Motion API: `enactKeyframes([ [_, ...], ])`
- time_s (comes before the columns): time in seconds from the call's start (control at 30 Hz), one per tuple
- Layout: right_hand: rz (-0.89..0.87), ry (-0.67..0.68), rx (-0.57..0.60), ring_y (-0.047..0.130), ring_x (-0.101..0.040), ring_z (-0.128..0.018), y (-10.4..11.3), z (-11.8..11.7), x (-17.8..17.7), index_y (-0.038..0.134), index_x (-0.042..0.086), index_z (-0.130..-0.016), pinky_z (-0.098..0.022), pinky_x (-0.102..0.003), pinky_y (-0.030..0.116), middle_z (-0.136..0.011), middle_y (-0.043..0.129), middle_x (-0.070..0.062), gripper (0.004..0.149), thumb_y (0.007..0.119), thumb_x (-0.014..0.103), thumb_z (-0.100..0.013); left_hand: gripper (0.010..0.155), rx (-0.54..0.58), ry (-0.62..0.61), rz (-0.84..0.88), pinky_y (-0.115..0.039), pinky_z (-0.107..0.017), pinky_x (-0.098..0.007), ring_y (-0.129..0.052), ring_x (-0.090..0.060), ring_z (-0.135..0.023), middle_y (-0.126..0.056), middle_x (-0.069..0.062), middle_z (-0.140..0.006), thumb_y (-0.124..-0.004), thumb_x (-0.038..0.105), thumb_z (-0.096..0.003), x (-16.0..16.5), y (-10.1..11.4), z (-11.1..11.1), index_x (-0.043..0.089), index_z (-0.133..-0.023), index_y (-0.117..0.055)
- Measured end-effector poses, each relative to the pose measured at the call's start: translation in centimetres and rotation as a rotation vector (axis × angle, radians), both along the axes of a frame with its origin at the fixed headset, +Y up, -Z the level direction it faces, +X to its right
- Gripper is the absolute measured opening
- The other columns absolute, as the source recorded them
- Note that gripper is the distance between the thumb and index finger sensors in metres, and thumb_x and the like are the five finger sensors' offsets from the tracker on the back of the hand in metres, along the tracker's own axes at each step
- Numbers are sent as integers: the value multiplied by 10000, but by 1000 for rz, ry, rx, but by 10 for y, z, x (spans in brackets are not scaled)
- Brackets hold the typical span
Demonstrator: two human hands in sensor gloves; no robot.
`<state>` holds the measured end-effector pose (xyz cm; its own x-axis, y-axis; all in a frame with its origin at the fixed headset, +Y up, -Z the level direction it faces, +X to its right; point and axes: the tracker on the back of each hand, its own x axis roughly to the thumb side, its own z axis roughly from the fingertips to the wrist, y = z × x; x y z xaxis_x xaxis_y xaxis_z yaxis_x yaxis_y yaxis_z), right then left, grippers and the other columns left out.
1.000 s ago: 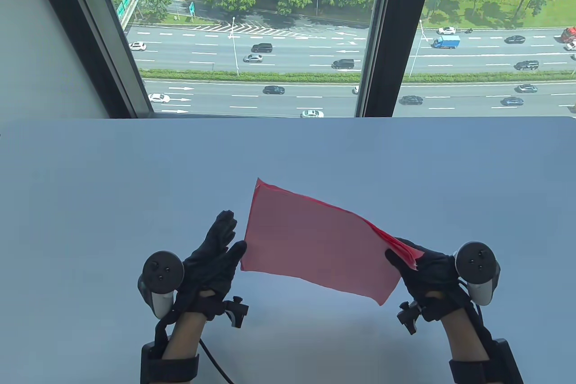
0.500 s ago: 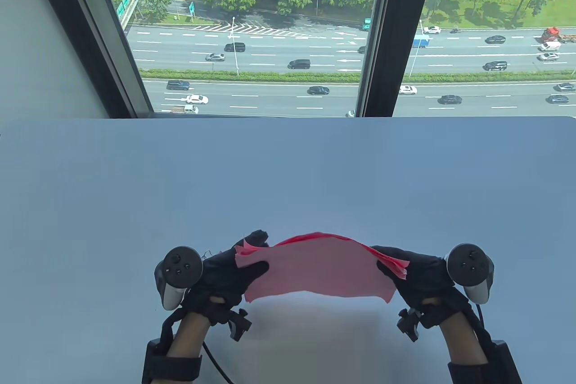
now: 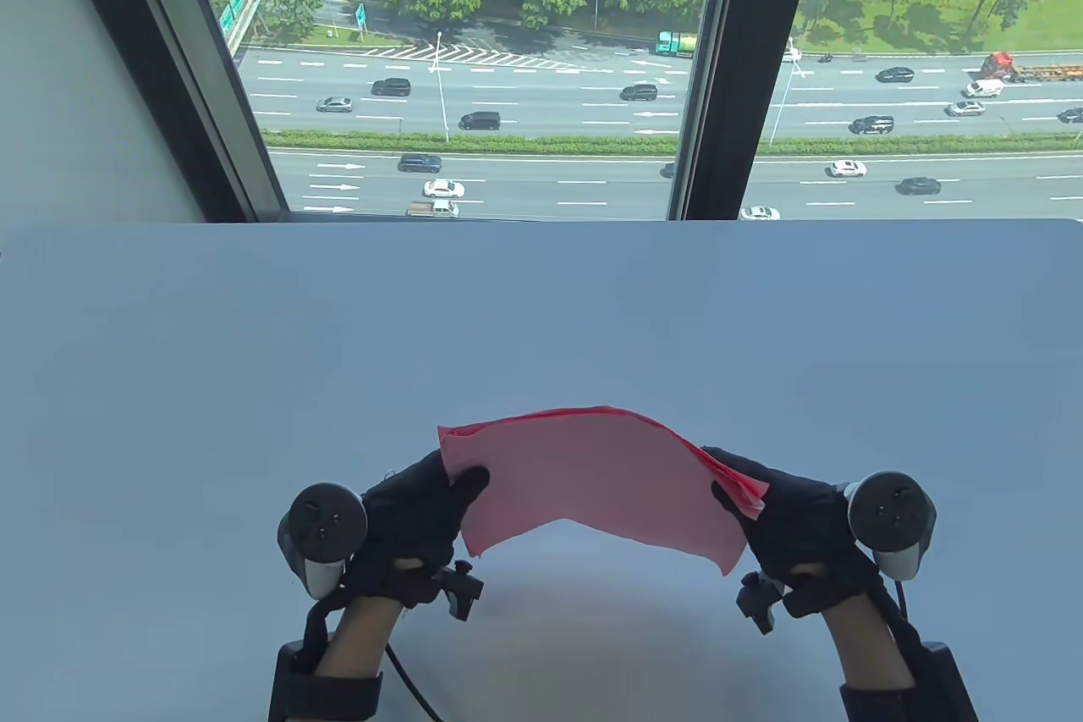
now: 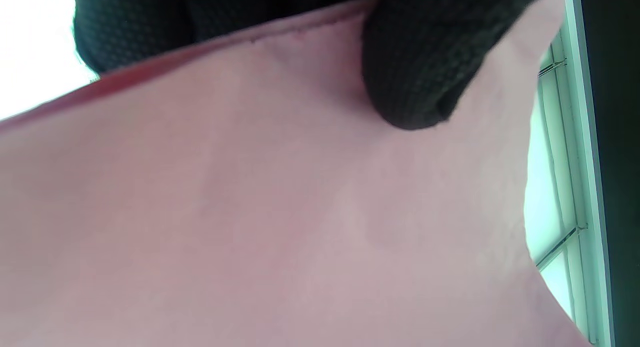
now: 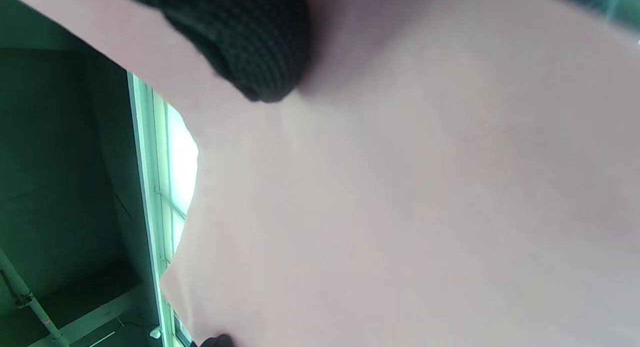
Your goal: Clip paper with binder clip (Left hand to clip)
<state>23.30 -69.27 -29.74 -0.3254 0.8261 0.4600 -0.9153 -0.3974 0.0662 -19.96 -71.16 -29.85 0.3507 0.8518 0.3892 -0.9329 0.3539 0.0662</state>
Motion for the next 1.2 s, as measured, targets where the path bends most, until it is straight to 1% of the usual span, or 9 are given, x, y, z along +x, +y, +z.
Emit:
enactKeyframes([
  [0.17, -18, -3, 2, 1034, -378, -562, 2, 0, 1, 912, 142, -838, -453, -569, 800, -670, 1042, -102, 432, 845, 288, -436, 550, -16, -85, 45, -825, -497, -525, -1062, -287, -590, -1015, -57, -818, -919, 400, -415, 5, 0, -1, 294, -948, -837],
  [0.37, 56, -25, 23, 1031, -387, -572, -1, 1, -3, 896, 132, -851, -451, -573, 801, -690, 1035, -117, 444, 847, 297, -442, 424, 30, -35, -114, -810, -522, -537, -1050, -298, -640, -1041, -28, -797, -871, 360, -431, 10, 1, 2, 281, -842, -942],
  [0.5, 89, -21, 2, 1022, -398, -586, -6, -1, -5, 874, 127, -873, -452, -578, 797, -714, 1020, -130, 466, 852, 308, -444, 428, 4, -52, -142, -796, -540, -547, -1033, -305, -675, -1034, -23, -810, -865, 364, -436, 13, -4, -1, 281, -851, -934],
  [0.6, 215, 20, -90, 993, -419, -633, -17, -5, -12, 802, 124, -934, -474, -600, 774, -779, 977, -141, 521, 859, 303, -448, 534, -177, -120, -222, -775, -559, -561, -1006, -326, -715, -981, -42, -881, -848, 410, -451, 17, -16, -7, 282, -969, -818],
  [0.8, 163, -14, -18, 1015, -401, -602, -12, -3, -11, 847, 123, -895, -462, -589, 788, -749, 1000, -127, 482, 858, 292, -444, 464, -84, -94, -169, -774, -552, -566, -1025, -324, -675, -1019, -42, -828, -848, 373, -450, 14, -12, -6, 265, -898, -898],
  [0.93, 266, 33, -96, 1006, -403, -621, -24, -6, -16, 832, 124, -906, -472, -595, 780, -773, 982, -128, 499, 876, 291, -438, 467, -194, -177, -274, -750, -578, -581, -1007, -326, -713, -994, -34, -864, -834, 369, -465, 18, -21, -9, 284, -922, -870],
  [1.03, 200, 6, -45, 1015, -405, -598, -21, -6, -16, 845, 100, -892, -461, -593, 786, -751, 993, -140, 491, 873, 284, -437, 459, -52, -83, -240, -769, -559, -572, -1026, -320, -677, -1015, -41, -832, -841, 356, -450, 18, -16, -8, 263, -896, -897],
  [1.17, 266, -22, -23, 1014, -398, -605, -24, -6, -19, 841, 117, -897, -464, -587, 788, -759, 991, -129, 499, 875, 299, -434, 485, -199, -177, -301, -748, -577, -585, -1000, -336, -718, -986, -46, -874, -832, 375, -463, 24, -22, -8, 275, -938, -858],
  [1.2, 290, -3, -47, 1010, -399, -613, -27, -6, -20, 821, 115, -910, -469, -590, 785, -770, 981, -135, 512, 871, 307, -438, 485, -161, -187, -305, -752, -575, -582, -1009, -327, -707, -992, -42, -865, -833, 378, -463, 25, -22, -8, 277, -936, -856],
])
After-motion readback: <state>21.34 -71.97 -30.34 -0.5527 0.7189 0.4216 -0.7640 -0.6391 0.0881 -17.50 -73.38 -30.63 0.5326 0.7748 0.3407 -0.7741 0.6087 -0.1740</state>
